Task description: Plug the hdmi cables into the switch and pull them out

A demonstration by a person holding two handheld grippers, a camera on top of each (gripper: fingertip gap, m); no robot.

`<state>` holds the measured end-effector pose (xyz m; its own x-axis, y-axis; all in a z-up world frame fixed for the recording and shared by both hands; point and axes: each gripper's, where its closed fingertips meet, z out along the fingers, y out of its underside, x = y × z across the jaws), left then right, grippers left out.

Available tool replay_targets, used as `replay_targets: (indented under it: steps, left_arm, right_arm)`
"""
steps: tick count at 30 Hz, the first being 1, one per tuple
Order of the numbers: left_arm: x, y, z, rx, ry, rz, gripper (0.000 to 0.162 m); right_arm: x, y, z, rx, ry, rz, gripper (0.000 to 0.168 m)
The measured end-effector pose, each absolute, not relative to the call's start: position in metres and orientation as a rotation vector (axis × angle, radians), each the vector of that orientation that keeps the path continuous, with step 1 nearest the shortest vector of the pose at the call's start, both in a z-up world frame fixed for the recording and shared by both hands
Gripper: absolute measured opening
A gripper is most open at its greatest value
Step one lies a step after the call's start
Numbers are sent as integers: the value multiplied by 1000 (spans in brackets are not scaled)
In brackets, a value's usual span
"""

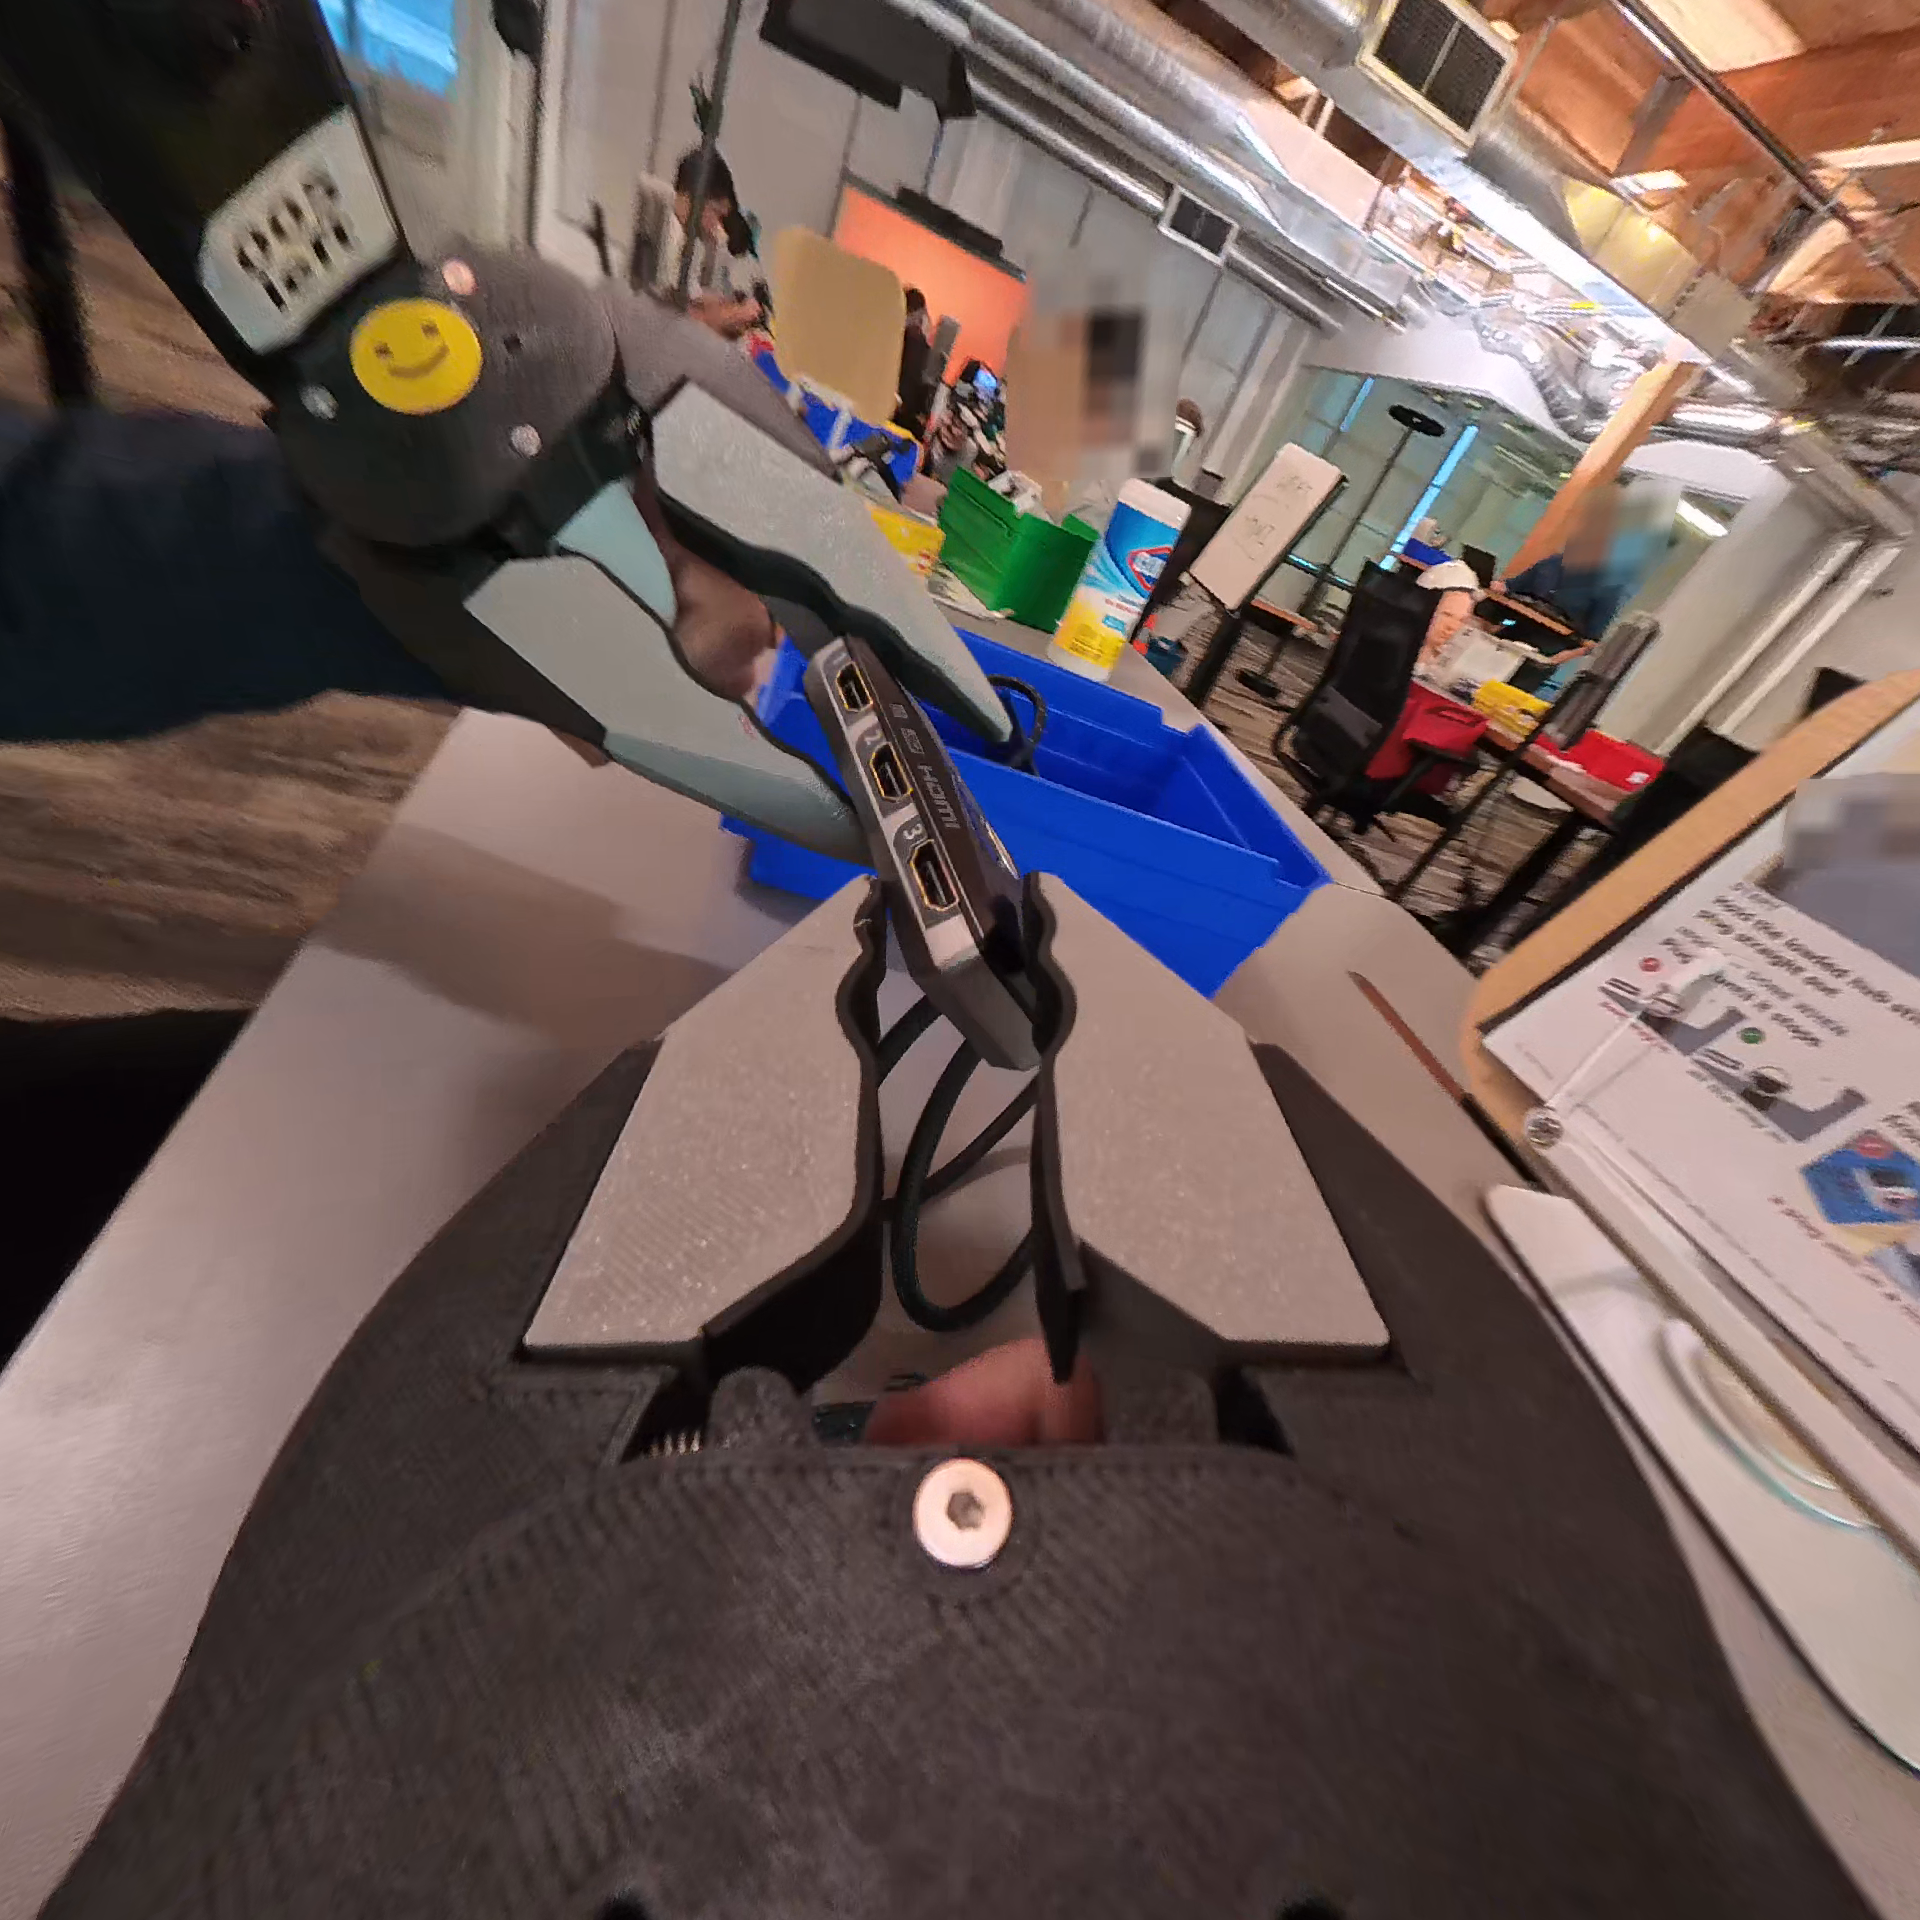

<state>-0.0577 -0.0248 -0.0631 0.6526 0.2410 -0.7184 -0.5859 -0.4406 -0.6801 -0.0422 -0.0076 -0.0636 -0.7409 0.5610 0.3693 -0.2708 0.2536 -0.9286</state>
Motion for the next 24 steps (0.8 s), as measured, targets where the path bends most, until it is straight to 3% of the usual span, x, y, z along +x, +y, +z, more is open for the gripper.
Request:
replay_targets:
  steps: [7,16,24]
  left_arm:
    - [-36,-18,-54,-1660,310,770,34]
    - [-36,-18,-74,-1710,324,682,29]
    - [-67,-16,-96,-1702,277,987,23]
  right_arm:
    - [-27,-5,-59,-226,-1884,1890,22]
    - [-27,-5,-71,-269,-1991,1996,24]
    - [-62,14,-79,-605,-1998,1849,37]
